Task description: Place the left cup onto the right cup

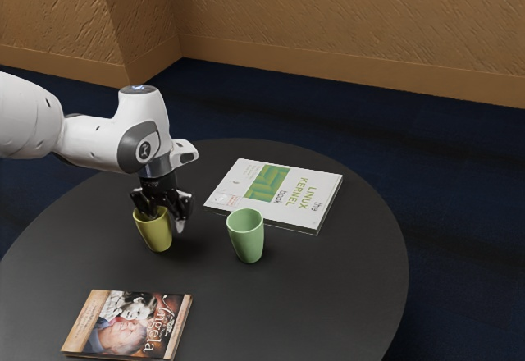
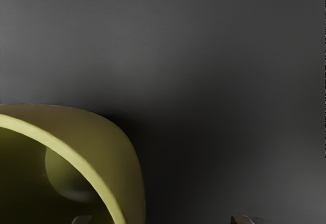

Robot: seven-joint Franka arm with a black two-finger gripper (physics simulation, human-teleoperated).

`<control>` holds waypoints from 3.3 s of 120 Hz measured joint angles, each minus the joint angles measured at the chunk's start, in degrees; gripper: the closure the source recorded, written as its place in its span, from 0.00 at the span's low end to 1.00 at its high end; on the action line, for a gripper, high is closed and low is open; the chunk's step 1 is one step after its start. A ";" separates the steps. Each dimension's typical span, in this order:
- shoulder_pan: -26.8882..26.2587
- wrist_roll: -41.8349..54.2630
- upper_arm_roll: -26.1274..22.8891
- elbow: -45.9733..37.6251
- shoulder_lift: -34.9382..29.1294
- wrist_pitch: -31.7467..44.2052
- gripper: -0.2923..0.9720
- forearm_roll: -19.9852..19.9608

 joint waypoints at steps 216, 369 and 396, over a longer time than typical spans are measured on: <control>-5.44 -8.16 -13.87 26.17 2.21 -26.68 0.85 6.48; -5.49 -10.22 -13.81 28.52 7.75 -23.98 0.61 5.10; -5.69 -10.40 -13.57 29.08 6.39 -24.41 0.37 5.17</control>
